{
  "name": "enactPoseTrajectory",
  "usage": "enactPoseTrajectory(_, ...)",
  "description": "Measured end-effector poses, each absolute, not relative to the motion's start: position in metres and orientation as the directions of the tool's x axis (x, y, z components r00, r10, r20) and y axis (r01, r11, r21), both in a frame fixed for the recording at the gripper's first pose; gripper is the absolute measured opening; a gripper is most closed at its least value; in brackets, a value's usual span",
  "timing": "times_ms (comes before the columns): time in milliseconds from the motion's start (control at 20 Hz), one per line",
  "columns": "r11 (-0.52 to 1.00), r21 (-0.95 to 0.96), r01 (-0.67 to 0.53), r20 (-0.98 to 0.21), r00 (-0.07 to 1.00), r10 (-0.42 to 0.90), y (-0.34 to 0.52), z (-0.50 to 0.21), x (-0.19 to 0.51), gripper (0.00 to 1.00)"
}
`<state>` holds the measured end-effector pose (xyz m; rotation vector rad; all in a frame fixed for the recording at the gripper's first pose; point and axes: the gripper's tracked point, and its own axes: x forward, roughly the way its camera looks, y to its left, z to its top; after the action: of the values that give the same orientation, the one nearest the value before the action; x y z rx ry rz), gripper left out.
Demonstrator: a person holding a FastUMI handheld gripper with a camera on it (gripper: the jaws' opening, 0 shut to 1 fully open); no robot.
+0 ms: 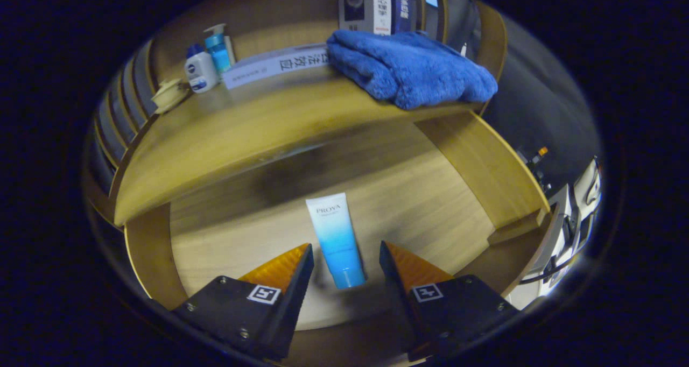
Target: Pull open the drawer, take out the items inside it, and place them on the countertop above the cabinet.
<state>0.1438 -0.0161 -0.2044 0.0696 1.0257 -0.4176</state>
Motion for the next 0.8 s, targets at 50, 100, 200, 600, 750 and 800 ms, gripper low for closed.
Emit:
enactPoseTrajectory(50,0.919,-0.135,0.37,-0.851,0.431,-0.299,-0.019,-0.209,0.145,0.74)
enactPoseTrajectory(100,0.916,-0.143,0.374,-0.867,0.399,-0.298,-0.022,-0.215,0.141,0.74)
enactPoseTrajectory(200,0.911,-0.135,0.389,-0.899,0.339,-0.278,-0.021,-0.222,0.136,0.73)
enactPoseTrajectory(600,0.911,-0.121,0.393,-0.934,0.266,-0.239,-0.021,-0.235,0.137,0.71)
enactPoseTrajectory(750,0.908,-0.135,0.396,-0.919,0.294,-0.265,-0.023,-0.232,0.144,0.51)
enactPoseTrajectory(800,0.906,-0.135,0.402,-0.913,0.305,-0.271,-0.024,-0.228,0.144,0.42)
